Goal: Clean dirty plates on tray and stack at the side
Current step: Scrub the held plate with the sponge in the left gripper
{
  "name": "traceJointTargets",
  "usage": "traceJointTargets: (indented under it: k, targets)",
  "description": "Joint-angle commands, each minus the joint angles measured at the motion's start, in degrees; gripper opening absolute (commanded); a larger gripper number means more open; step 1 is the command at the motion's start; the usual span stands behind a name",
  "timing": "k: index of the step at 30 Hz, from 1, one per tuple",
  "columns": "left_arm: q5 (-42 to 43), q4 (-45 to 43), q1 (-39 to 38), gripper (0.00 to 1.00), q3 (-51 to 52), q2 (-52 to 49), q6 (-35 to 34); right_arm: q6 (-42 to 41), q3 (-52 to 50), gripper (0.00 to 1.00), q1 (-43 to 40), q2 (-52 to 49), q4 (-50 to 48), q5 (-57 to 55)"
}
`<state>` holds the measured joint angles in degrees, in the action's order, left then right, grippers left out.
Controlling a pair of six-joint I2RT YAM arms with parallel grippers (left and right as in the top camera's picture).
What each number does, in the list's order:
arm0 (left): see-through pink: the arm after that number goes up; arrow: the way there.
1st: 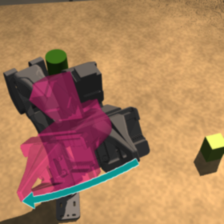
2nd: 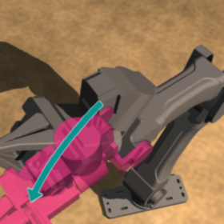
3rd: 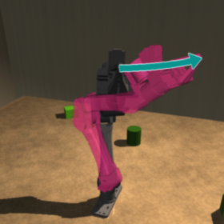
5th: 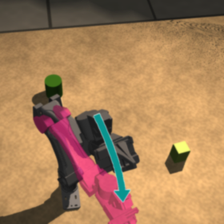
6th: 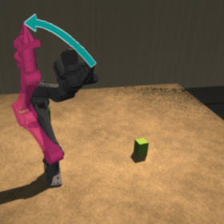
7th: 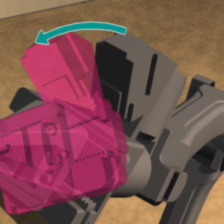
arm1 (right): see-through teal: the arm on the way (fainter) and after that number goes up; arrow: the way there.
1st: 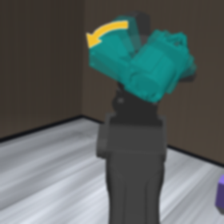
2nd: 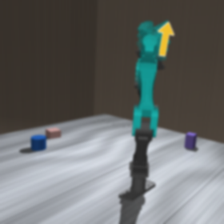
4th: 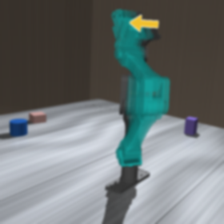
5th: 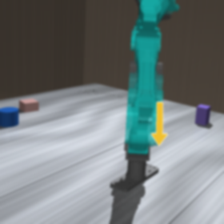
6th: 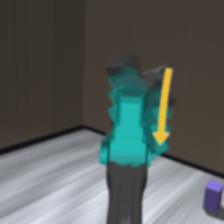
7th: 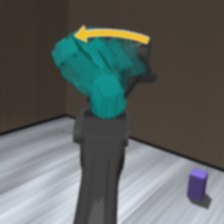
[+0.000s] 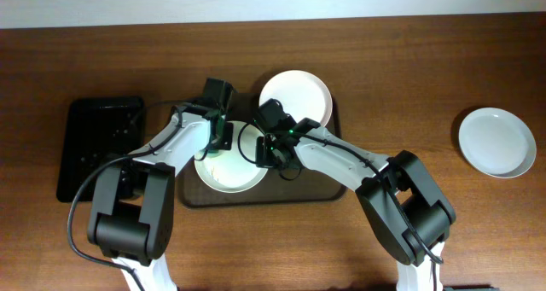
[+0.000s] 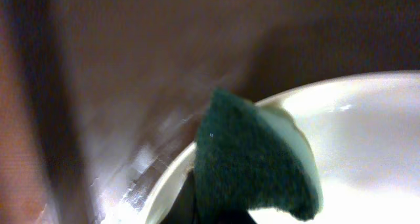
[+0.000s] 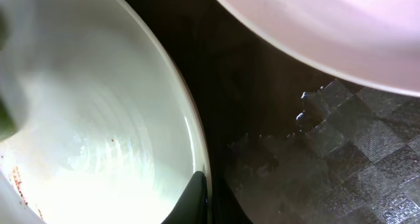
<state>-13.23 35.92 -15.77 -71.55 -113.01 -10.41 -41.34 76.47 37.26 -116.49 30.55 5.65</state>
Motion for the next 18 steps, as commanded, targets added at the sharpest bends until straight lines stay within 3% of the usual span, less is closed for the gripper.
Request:
traceJointTargets:
  k: [1,9,10,12,18]
  targets:
    - [-9.0,7.8,1.2,0.01,3.9,-4.4,-16.3,1.1,-0.4,0.04,-0.3,-1.6,0.9,-1.4]
    - [-2.4,15.6,-4.2,0.0,3.9,-4.4,-16.9,1.1,-0.4,0.04,-0.3,-1.6,0.7,-1.6]
    - [-1.0,15.0,-5.6,0.0,3.9,-4.4,-16.4,1.1,-0.4,0.04,-0.3,-1.6,0.7,-1.6]
    - [3.0,10.7,-9.1,0.0,3.9,-4.4,-9.2,1.1,-0.4,0.04,-0.3,-1.6,0.7,-1.6]
    - [-2.7,3.6,-11.4,0.01,5.1,-4.4,-9.2,1.1,-0.4,0.04,-0.3,-1.5,0.7,-1.6]
